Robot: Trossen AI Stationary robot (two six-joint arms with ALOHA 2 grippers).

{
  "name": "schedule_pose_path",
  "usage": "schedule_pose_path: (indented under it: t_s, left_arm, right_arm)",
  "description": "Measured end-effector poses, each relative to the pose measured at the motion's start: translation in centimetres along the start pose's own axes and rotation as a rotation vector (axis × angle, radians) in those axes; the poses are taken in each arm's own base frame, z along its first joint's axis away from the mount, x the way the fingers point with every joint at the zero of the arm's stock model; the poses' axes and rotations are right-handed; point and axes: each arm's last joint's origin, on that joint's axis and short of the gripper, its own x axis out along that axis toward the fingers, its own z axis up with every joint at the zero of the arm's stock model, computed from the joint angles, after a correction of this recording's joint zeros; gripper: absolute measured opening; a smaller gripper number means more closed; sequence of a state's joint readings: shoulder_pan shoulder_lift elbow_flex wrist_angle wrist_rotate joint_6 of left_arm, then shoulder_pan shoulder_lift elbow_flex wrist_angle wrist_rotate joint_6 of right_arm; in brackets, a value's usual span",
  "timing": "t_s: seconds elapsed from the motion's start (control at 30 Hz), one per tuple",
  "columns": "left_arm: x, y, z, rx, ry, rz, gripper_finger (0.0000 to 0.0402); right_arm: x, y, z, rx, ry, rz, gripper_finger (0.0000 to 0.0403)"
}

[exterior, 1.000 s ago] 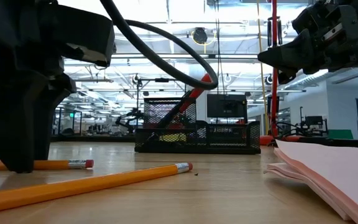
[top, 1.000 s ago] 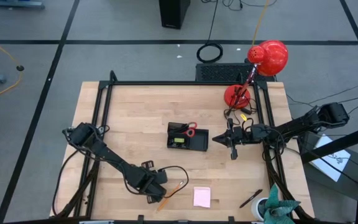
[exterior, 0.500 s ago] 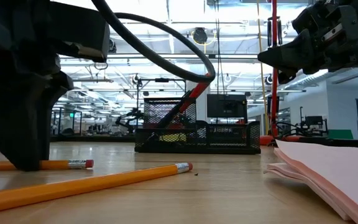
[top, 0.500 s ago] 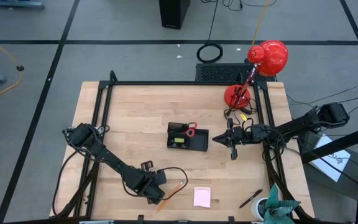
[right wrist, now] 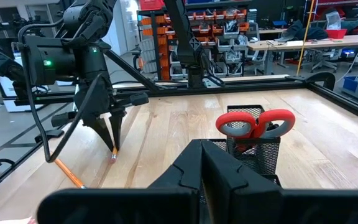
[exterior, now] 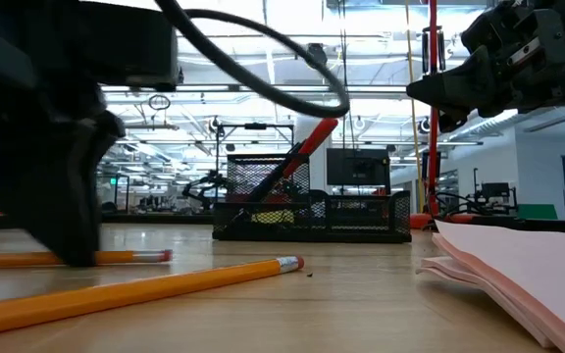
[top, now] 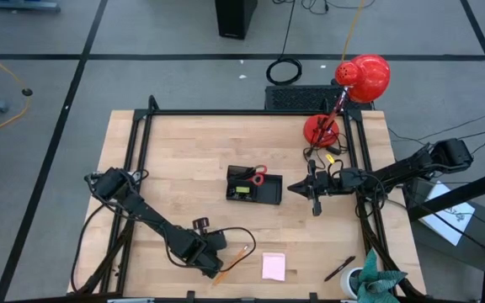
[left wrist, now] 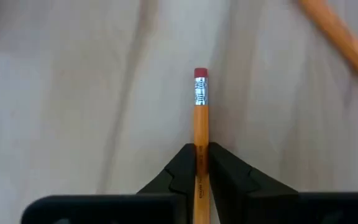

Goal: Pick and place office supplies into organizer
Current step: Put the yellow pencil into the black desk organizer

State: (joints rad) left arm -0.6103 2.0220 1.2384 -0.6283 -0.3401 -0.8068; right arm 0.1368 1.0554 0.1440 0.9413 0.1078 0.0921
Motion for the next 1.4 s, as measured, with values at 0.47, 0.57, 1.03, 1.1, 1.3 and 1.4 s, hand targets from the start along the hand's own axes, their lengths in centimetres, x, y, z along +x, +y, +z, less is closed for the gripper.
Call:
schedule_pose_path:
  t_s: [0.47, 0.57, 1.03, 1.1, 1.3, 1.4]
  left_arm:
    - [-2.7, 1.5, 2.6, 0.071, -0.299, 0.15, 0.0029]
    - [-4.5, 1.9, 3.4, 0.089, -0.391, 0.161, 0.0037]
    - [-12.5, 8.8, 8.6, 0.305, -0.952, 0.059, 0.0022]
    - [-12.6, 10.8, 9.0, 0.311, -1.049, -0.017, 0.0023]
    - [-11.1, 16.4, 9.9, 0.342, -1.234, -0.179, 0.0035]
    - [-10.1, 18.6, 10.5, 0.36, -1.249, -0.221, 0.0036]
  right_arm:
    - [0.0, 0.0, 0.0, 0.0, 0.006, -0.001, 0.0004]
    - [0.0, 0.0, -0.1, -0.001, 0.01, -0.001, 0.0004]
    - [0.0, 0.0, -0.1, -0.001, 0.011, 0.0, 0.0004]
    - [0.0, 0.0, -0.1, -0.001, 0.015, 0.0, 0.0004]
    - [0.0, 0.0, -0.2, -0.001, 0.017, 0.001, 0.0004]
    - [0.0, 0.0, -0.1, -0.002, 0.013, 0.002, 0.0004]
